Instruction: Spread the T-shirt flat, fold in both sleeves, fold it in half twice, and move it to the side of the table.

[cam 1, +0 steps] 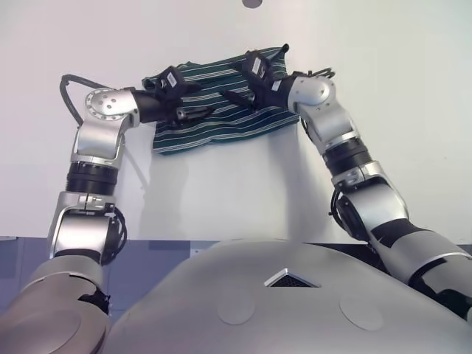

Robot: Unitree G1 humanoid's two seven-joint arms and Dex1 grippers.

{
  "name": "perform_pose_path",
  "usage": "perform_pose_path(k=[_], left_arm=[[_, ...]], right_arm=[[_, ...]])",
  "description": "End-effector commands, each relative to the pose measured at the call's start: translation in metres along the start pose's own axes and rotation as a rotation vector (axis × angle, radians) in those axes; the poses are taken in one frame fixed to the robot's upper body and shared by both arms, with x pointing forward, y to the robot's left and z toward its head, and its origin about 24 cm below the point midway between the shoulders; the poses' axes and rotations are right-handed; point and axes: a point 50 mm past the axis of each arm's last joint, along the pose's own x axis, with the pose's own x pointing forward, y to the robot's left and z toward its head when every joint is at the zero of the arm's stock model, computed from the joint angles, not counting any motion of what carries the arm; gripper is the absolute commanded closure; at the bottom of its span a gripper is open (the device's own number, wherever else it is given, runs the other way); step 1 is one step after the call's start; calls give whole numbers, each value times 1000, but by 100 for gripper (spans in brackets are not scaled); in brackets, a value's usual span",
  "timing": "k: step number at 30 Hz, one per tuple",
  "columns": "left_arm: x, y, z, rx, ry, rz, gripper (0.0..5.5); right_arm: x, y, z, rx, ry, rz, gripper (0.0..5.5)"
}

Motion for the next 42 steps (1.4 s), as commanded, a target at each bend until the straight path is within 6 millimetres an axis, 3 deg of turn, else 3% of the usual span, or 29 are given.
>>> perform_pose_path(k=[1,5,10,16,17,19,21,23,26,28,33,37,40,42], left_arm=[[15,11,6,-39,44,80,257],[26,16,-18,54,248,130,257],[43,27,-9,56,211,222,257],[51,50,-5,-28,221,389,257],[50,59,1,-112,190,460,257],[49,73,15,-288,80,563,257],[48,83,42,-409,-121,589,257],[42,91,81,-426,-356,559,257],[27,87,138,-351,-630,463,257],[13,78,164,-281,-749,444,257],[-9,42,196,-68,-833,402,257],[-11,6,183,107,-717,292,257],[-16,-11,143,229,-508,199,257],[-19,-21,113,360,-357,131,257]], right_arm=[[5,20,-18,54,56,55,240],[4,39,-37,68,135,141,240],[-4,55,-63,25,293,232,240],[-3,59,-67,-12,330,250,240],[-3,60,-68,-19,335,253,240],[-3,61,-69,-29,343,261,240],[-3,62,-70,-35,345,267,240],[-6,62,-71,-53,355,277,240],[-21,56,-71,-184,411,326,240],[-43,50,-69,-330,475,419,240],[-115,40,-49,-713,628,628,240],[-154,19,-10,-951,653,638,240],[-186,5,7,-1106,696,674,240],[-190,0,18,-1178,625,634,240]])
